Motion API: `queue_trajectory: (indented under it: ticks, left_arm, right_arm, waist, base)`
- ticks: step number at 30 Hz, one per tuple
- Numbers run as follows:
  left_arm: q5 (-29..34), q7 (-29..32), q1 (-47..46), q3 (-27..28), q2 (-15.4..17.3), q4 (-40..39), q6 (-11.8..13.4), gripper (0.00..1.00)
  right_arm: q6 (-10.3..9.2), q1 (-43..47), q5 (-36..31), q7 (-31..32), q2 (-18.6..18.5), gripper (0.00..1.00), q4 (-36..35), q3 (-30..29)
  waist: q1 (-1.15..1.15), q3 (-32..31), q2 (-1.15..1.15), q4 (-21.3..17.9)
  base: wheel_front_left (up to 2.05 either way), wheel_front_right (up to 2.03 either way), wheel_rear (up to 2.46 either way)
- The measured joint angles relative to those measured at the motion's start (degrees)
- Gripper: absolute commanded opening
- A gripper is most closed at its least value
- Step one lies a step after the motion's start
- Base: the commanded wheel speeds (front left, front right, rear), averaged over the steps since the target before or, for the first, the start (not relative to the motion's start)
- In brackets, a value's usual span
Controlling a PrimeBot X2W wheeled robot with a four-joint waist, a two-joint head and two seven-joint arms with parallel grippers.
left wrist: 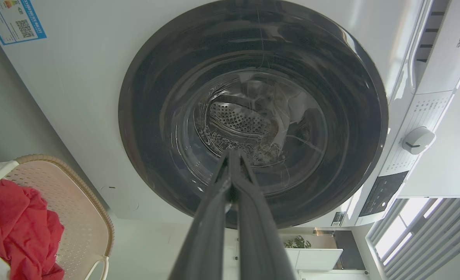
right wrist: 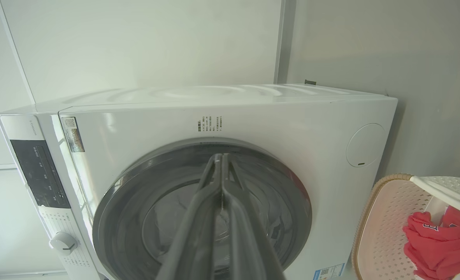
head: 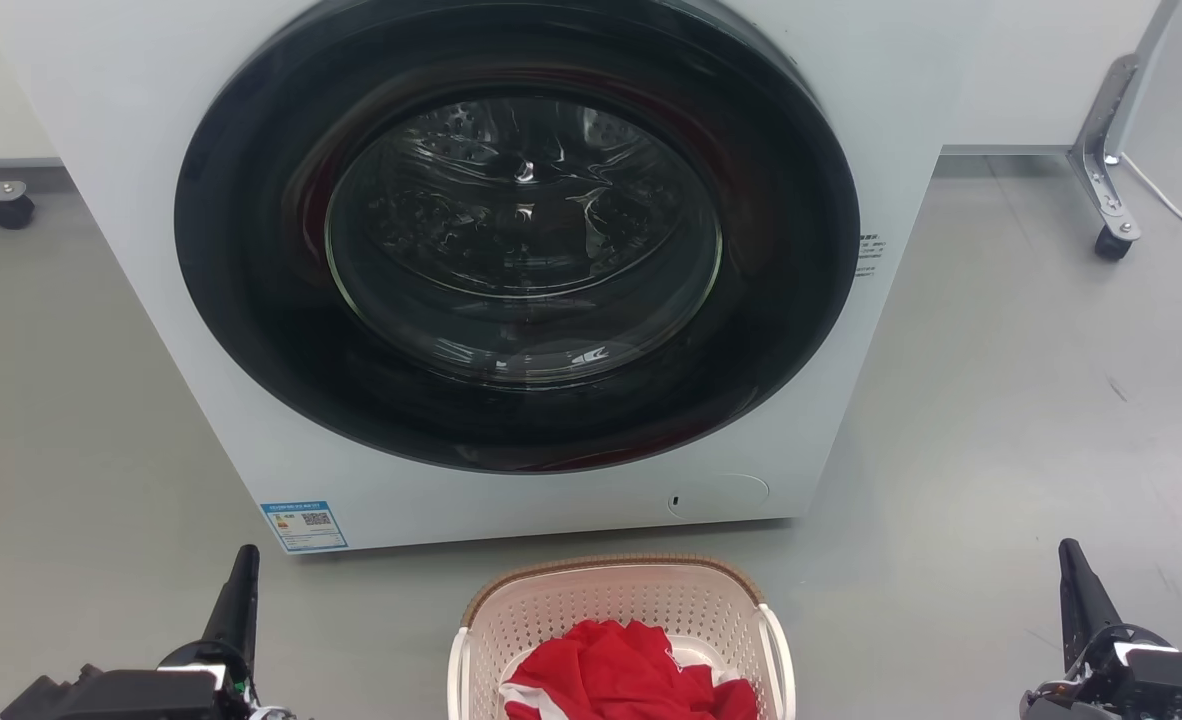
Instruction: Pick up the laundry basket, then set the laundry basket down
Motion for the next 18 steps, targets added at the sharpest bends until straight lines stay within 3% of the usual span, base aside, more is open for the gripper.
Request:
queue_trajectory:
  ticks: [18]
  left_arm:
    - [0.0,0.0,0.0,0.0,0.0,0.0,0.0,0.0]
  right_arm:
    - [0.0,0.0,0.1,0.0,0.0,0.0,0.0,0.0]
  waist:
    - [0.0,0.0,0.0,0.0]
  base:
    - [0.0,0.0,0.0]
